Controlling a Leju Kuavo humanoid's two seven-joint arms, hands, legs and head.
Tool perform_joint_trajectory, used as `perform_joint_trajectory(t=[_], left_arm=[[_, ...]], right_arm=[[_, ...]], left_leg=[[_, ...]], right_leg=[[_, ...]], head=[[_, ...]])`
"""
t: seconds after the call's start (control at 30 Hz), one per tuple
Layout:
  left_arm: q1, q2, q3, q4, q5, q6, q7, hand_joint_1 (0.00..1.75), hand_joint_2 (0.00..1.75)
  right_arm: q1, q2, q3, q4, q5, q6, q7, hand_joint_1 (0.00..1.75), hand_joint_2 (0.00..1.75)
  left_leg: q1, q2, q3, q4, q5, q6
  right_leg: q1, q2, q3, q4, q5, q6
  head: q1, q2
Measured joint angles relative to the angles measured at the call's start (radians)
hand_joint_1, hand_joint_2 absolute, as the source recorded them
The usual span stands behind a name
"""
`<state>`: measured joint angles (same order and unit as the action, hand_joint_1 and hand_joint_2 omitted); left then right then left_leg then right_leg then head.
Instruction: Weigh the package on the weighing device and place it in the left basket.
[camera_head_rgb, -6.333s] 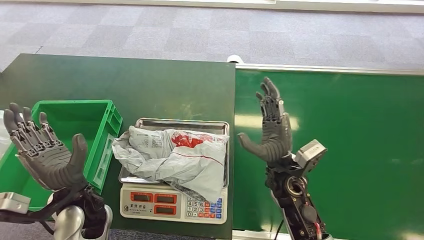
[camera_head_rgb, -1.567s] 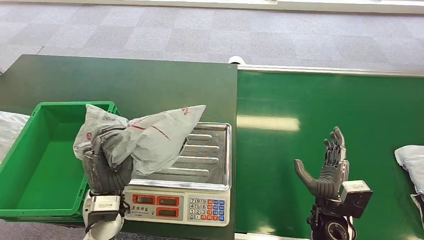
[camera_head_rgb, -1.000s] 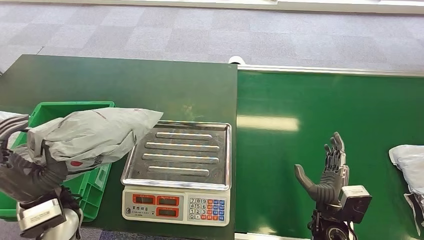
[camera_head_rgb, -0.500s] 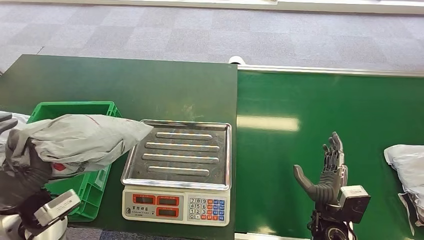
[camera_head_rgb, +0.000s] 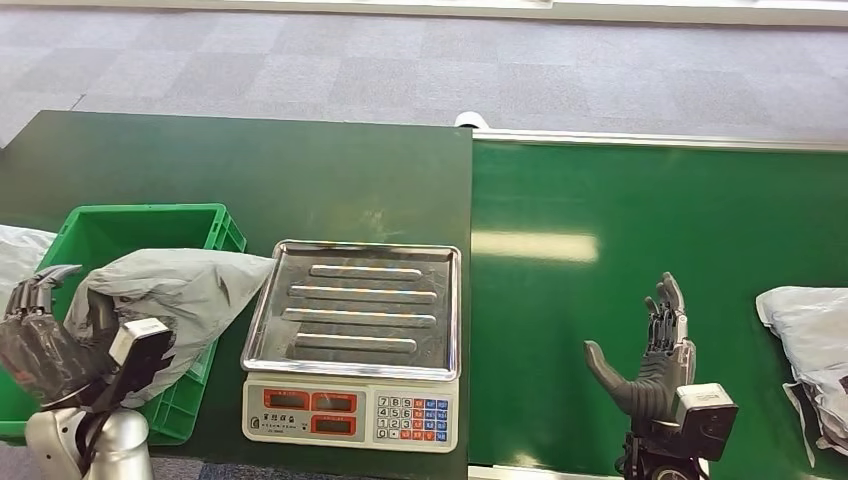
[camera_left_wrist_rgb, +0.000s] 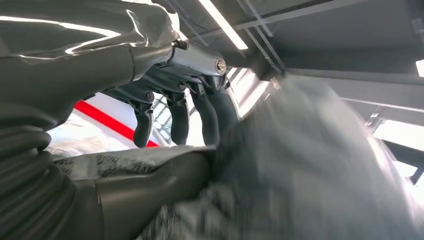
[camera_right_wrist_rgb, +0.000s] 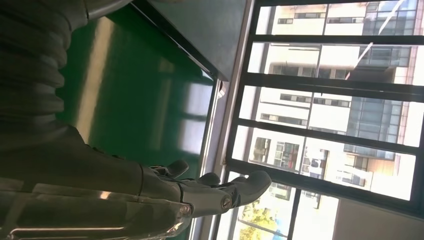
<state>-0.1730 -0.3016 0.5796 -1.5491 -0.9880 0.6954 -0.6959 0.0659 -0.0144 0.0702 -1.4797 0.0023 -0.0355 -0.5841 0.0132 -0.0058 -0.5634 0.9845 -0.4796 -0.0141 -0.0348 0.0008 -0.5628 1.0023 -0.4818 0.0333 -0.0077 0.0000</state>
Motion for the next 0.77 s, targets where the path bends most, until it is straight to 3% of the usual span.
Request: perform_joint_trajectory(t=[0.13,0.5,0.77], left_arm=[[-0.022,0.001,0.068,0.053,0.001,0.001,0.000,1.75,1.75],[-0.061,0.003,0.158,0.108,-0.017,0.002,-0.002,1.75,1.75],[-0.118,0.048,0.288,0.196,0.020,0.002,-0.002,1.75,1.75]], right_arm=[[0.000,0.001,0.000,0.000,0.001,0.000,0.000,0.00,1.75],[-0.002,0.005,0.000,0.000,0.001,0.000,0.000,0.00,1.75],[-0.002,0.004,0.000,-0.002,-0.002,-0.003,0.001,0.00,1.75]], left_leg=[[0.000,-0.001,0.000,0.000,0.000,0.000],[0.000,0.000,0.000,0.000,0.000,0.000],[0.000,0.000,0.001,0.000,0.000,0.000]], right_leg=[[0.000,0.000,0.000,0.000,0.000,0.000],[0.000,0.000,0.001,0.000,0.000,0.000],[0.000,0.000,0.001,0.000,0.000,0.000]], head=[[0.000,0.000],[0.000,0.000],[0.000,0.000]])
